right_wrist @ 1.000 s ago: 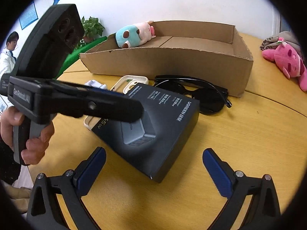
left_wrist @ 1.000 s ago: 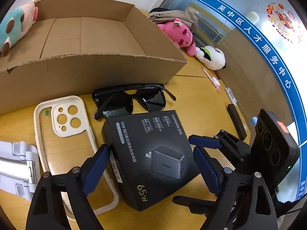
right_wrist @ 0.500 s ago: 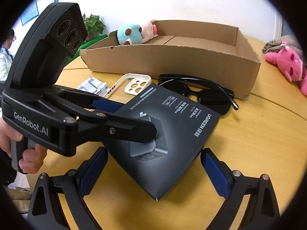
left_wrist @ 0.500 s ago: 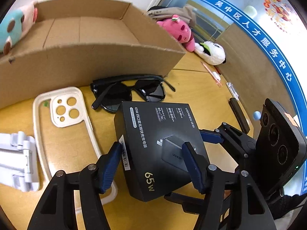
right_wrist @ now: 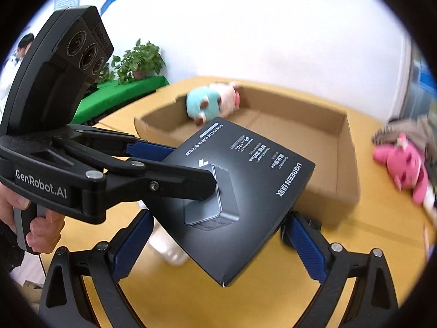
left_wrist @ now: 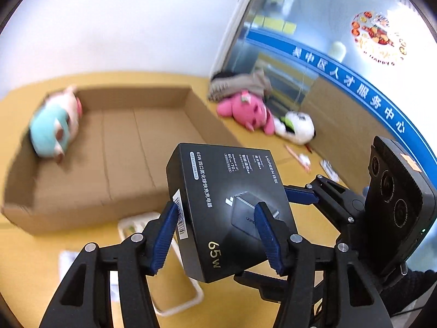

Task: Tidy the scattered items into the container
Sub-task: 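Lift the charger box with the left gripper toward the cardboard box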

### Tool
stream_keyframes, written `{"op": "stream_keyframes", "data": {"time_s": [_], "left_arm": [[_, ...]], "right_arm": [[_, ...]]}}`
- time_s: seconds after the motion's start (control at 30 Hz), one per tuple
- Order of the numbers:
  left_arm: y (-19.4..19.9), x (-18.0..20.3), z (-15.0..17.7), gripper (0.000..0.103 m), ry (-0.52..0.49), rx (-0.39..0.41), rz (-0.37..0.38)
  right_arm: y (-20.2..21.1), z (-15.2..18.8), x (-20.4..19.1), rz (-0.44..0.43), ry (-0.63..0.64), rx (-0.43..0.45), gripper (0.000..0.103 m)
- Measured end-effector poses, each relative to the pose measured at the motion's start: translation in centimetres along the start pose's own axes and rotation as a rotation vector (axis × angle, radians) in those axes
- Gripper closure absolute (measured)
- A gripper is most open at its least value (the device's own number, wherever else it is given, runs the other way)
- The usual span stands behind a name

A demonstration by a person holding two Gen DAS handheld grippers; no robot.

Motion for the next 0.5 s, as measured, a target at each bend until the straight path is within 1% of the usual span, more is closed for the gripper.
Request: {"op": "stream_keyframes", "data": {"time_s": [0.1,0.23,0.33,0.5], "left_arm": [[1.1,-1.1,-2.3,0.042,-0.012,0.048,-0.031],[2.3,-3.4,-4.6,0.042,0.016,0.097,-0.034],[3.0,-5.0,-6.1,0.042,0.029,0.131,-0.043],[3.5,-7.0,-8.7,0.042,0.051,0.157,-0.051]], "right_arm": [[-0.1,-2.9,-0.4,0.009,0.039,0.032,0.006],[-0.7,-6.6,-1.0,0.014,0.090,0.070,0.006],[-1.3,-8.6,-1.2,-0.009,0.093,0.092,0.006],[-2.3,-11.5,-1.6,-0.020,0.119,0.111,0.006]]}}
Point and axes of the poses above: each gripper's, at about its wrist camera, not at the fingertips, and y roughly against the way its jaws point, x to its right, z to its underside, the point moved 8 cm from there along -y, roughly the way its jaws point, and after that the axes turned 3 degrees about -y, right-handed, at the moved point
